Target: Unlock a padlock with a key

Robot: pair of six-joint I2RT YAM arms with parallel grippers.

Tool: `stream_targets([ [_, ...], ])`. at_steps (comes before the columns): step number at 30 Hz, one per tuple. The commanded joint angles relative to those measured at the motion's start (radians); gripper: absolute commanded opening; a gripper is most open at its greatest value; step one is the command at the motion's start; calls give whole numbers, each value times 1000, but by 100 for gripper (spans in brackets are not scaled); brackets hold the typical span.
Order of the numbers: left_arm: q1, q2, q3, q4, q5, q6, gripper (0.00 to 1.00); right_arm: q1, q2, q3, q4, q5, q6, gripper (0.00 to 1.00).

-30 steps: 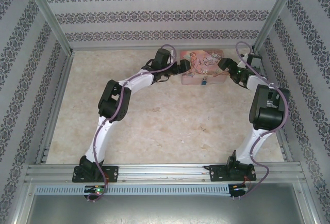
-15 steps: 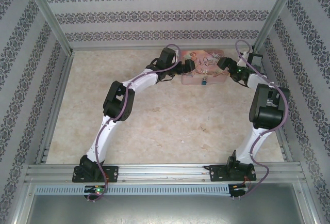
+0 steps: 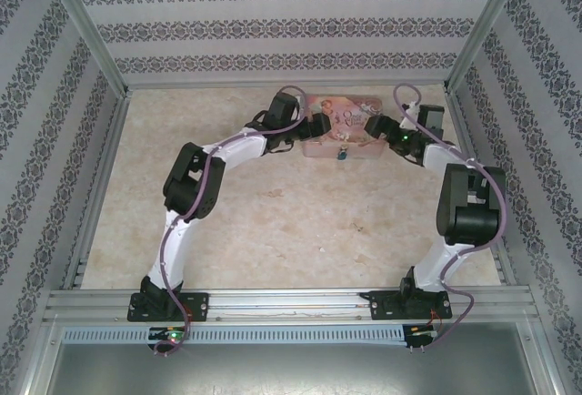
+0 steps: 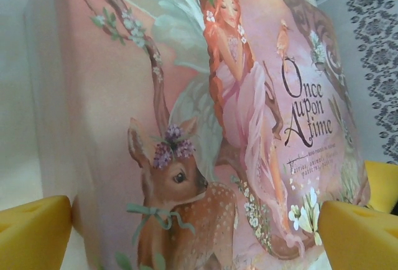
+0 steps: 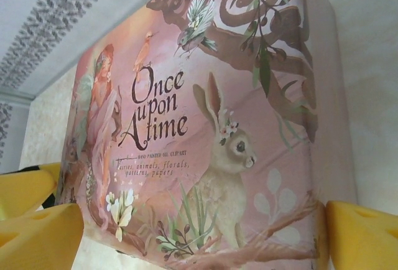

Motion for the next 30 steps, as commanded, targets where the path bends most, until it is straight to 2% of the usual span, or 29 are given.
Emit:
stream_targets([
  [1,-44,-115,-111,127,95,-11,100,119,-64,-62,40,-117,49,96],
  [7,-41,-304,-391,193,43,-21,100,240,-156,-149,56,-54,85,96],
  [15,-41,-519,-683,235,-29,-41,100,424,-251,-257,67,59,140,96],
  [25,-35,-696,-845,186,-114,-29,99,665,-340,-350,51,203,211,96],
  [30,-17,-733,-887,170,-140,-28,99,720,-377,-385,32,260,223,96],
])
